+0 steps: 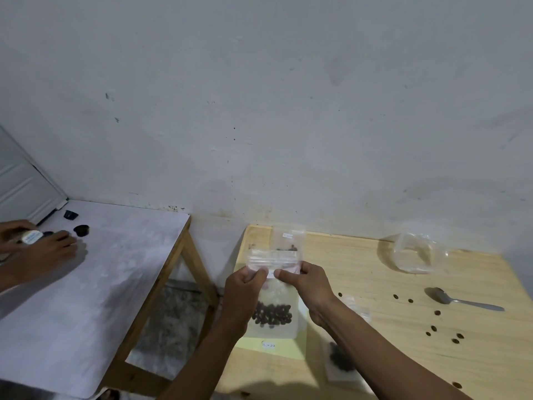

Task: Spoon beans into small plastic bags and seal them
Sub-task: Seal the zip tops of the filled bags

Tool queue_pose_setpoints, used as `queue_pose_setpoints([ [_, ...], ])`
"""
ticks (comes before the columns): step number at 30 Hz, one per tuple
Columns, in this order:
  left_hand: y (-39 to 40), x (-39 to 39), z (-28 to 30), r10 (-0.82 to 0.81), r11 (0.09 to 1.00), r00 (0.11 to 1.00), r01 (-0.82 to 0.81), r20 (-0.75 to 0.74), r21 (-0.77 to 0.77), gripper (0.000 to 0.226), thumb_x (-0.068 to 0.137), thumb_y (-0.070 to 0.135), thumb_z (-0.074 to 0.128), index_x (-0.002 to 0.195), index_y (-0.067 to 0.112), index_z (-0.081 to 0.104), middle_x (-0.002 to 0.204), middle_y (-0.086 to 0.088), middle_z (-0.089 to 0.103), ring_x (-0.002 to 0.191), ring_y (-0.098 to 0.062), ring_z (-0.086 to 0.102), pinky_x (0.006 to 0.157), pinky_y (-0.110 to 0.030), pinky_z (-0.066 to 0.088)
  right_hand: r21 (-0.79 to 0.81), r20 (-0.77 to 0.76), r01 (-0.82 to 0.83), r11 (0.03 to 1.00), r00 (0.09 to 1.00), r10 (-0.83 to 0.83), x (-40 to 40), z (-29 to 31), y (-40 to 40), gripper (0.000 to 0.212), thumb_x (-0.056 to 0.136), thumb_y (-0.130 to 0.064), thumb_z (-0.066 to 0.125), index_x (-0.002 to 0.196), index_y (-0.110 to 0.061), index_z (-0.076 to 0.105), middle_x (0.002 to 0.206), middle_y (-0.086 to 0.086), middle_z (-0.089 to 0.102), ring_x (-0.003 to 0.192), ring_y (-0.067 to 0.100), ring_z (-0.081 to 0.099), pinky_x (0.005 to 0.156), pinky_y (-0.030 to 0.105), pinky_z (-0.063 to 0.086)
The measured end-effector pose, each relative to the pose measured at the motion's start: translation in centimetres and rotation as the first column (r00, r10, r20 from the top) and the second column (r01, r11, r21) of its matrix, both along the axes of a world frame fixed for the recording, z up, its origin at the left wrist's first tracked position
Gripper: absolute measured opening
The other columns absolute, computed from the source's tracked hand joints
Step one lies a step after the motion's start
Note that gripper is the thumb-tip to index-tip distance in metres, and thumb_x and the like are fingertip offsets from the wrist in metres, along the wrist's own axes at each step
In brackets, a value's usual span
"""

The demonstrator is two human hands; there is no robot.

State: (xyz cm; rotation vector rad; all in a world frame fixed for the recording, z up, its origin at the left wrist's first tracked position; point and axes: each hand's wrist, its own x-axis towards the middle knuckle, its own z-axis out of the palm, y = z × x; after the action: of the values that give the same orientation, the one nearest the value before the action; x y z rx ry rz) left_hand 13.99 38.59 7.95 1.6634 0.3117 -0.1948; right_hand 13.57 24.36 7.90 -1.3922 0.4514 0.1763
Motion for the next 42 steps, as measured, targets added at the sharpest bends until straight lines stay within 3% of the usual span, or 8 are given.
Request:
queue_pose_setpoints([
  [5,-0.3,0.9,-0.6,-0.032,0.997,0.999,0.029,0.035,0.074,0.026,0.09,0.024,0.065,0.078,0.001,0.068,0.068,-0.008,0.07,0.059,-0.013,0.066,0.053,-0.023,0.051,-0.033,-0.017,0.038,0.999,0.999,-0.039,0.6,-0.7,0.0,0.01,0.078,-0.007,0.078,0.088,-0.006,0.076,0.085,0.007,0.078,0.086,0.028,0.073,0.081,0.037,0.06],
  [12,-0.7,3.1,-3.4,-0.038,0.996,0.999,0.038,0.003,0.075,0.057,0.078,0.044,0.067,0.084,-0.011,0.056,0.073,-0.031,0.059,0.06,-0.024,0.055,0.056,-0.035,0.046,-0.028,-0.086,-0.041,0.999,0.996,0.039,1.3,-2.1,-1.3,0.017,0.086,-0.008,0.071,0.1,-0.016,0.068,0.097,0.006,0.076,0.087,0.024,0.072,0.071,0.031,0.056],
  [18,-1.7,6.1,-4.8,-0.027,0.997,0.997,0.032,-0.078,0.065,0.02,0.085,0.03,0.071,0.094,0.013,0.064,0.091,0.002,0.066,0.081,-0.015,0.062,0.065,-0.024,0.047,-0.042,-0.204,-0.164,0.986,0.967,0.152,1.6,-4.4,-3.3,0.02,0.086,0.001,0.066,0.103,-0.007,0.06,0.081,0.008,0.059,0.067,0.02,0.057,0.065,0.032,0.047],
  [22,-2.5,7.7,-6.4,-0.153,0.98,0.974,0.172,-0.17,0.103,0.028,0.087,0.012,0.069,0.112,0.016,0.057,0.094,-0.005,0.068,0.073,-0.014,0.063,0.054,-0.016,0.047,-0.043,-0.215,-0.001,0.999,0.977,-0.008,3.7,-5.4,-4.2,0.032,0.086,0.007,0.064,0.111,-0.01,0.052,0.088,0.017,0.064,0.073,0.027,0.057,0.065,0.037,0.045],
  [28,-3.9,10.0,-8.0,-0.269,0.907,0.937,0.325,-0.223,0.269,0.044,0.088,0.016,0.069,0.129,0.015,0.053,0.106,-0.002,0.058,0.094,-0.017,0.056,0.071,-0.014,0.039,-0.331,-0.203,0.076,0.941,0.968,-0.149,7.3,-7.5,-4.8,0.034,0.086,0.001,0.063,0.116,-0.01,0.052,0.086,0.015,0.067,0.073,0.033,0.067,0.074,0.049,0.058],
  [31,-4.6,11.7,-8.3,-0.28,0.865,0.943,0.328,-0.178,0.381,0.042,0.089,0.01,0.065,0.129,0.005,0.054,0.1,-0.002,0.056,0.088,-0.016,0.053,0.063,-0.01,0.035,-0.417,-0.176,0.011,0.909,0.98,-0.093,8.7,-7.4,-4.7,0.035,0.088,-0.002,0.059,0.122,-0.008,0.056,0.08,0.001,0.064,0.075,0.024,0.065,0.072,0.034,0.056],
  [36,-5.1,13.8,-9.9,-0.271,0.806,0.942,0.334,-0.196,0.489,0.059,0.093,0.027,0.058,0.147,0.015,0.036,0.139,-0.014,0.049,0.124,-0.03,0.048,0.101,-0.038,0.043,-0.4,-0.194,-0.09,0.912,0.981,0.012,11.0,-7.0,-4.9,0.045,0.087,0.004,0.053,0.132,-0.001,0.045,0.076,0.006,0.055,0.071,0.024,0.054,0.069,0.047,0.053],
  [42,-4.6,14.3,-13.3,-0.353,0.658,0.905,0.419,-0.236,0.626,0.048,0.085,0.043,0.041,0.12,0.017,0.059,0.125,-0.007,0.061,0.115,-0.027,0.053,0.099,-0.039,0.042,-0.402,-0.142,-0.106,0.909,0.989,0.052,10.7,-7.6,-4.5,0.029,0.096,-0.006,0.052,0.125,0.0,0.052,0.098,0.008,0.064,0.083,0.017,0.062,0.071,0.011,0.046],
])
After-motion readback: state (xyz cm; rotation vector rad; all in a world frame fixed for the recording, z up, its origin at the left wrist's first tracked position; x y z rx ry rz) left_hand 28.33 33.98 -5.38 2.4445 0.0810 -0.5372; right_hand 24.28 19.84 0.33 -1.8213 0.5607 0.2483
